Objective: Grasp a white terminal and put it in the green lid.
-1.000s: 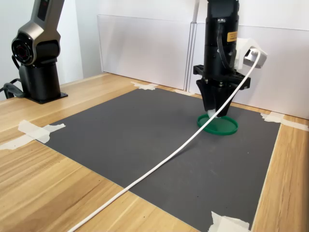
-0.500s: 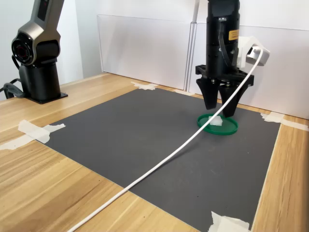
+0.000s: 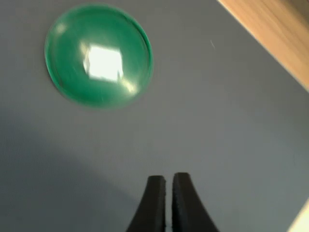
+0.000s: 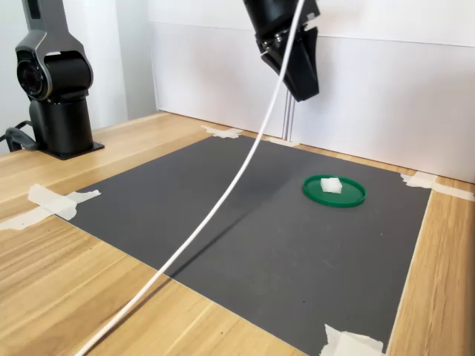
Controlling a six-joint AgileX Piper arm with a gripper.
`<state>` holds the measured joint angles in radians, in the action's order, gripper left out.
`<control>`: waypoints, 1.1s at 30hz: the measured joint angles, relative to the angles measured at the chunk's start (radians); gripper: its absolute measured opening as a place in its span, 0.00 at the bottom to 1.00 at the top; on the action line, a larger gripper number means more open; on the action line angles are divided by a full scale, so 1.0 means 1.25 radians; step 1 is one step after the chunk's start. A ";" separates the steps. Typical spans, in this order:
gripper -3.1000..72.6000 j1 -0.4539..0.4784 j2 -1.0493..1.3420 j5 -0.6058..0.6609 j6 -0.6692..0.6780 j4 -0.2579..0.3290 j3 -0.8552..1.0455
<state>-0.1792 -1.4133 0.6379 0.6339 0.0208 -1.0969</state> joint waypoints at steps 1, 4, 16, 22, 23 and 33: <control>0.03 0.012 0.032 -0.001 -0.006 0.000 0.028; 0.02 0.039 0.122 0.009 -0.029 0.011 0.106; 0.01 0.050 0.530 -0.152 -0.265 0.108 0.468; 0.01 0.056 0.720 -0.195 -0.313 0.098 0.631; 0.01 0.066 0.747 -0.195 -0.315 0.093 0.652; 0.01 0.197 0.981 -0.172 -0.318 0.060 0.780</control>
<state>0.0670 -0.1868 0.4234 0.2364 0.0952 -0.1225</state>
